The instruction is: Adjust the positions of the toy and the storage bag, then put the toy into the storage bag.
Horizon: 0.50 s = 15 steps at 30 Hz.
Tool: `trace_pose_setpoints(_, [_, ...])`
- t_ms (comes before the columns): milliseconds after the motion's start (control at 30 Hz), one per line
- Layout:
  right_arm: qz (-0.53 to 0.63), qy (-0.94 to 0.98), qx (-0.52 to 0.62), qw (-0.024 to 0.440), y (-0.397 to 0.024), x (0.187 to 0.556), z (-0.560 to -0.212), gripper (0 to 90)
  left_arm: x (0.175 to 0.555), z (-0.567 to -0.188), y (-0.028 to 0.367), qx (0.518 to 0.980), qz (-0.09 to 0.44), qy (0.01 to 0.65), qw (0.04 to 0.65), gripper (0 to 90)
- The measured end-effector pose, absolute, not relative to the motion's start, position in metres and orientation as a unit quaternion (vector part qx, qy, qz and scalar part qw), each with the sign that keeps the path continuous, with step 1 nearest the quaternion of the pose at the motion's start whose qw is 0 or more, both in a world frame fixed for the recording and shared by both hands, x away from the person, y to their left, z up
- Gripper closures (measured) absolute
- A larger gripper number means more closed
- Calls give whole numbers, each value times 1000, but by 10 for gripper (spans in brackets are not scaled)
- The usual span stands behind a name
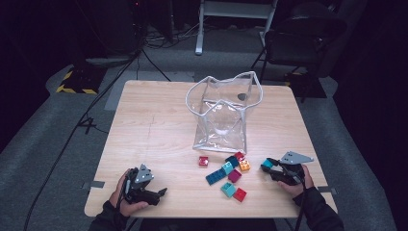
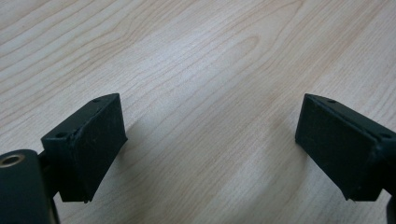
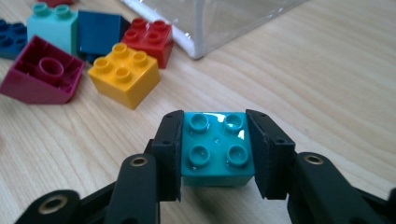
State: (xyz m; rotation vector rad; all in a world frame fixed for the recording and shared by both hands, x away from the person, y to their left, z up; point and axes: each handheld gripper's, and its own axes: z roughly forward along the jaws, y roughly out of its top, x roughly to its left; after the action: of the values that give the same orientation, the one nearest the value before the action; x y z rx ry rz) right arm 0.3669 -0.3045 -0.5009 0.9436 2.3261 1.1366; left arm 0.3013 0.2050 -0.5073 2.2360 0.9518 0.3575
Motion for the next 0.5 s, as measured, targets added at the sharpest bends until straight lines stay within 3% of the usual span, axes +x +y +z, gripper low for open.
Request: trace_pose_setpoints(500, [478, 775, 339, 237, -319, 376, -447, 594, 302, -507, 205, 857, 137, 365, 337, 88])
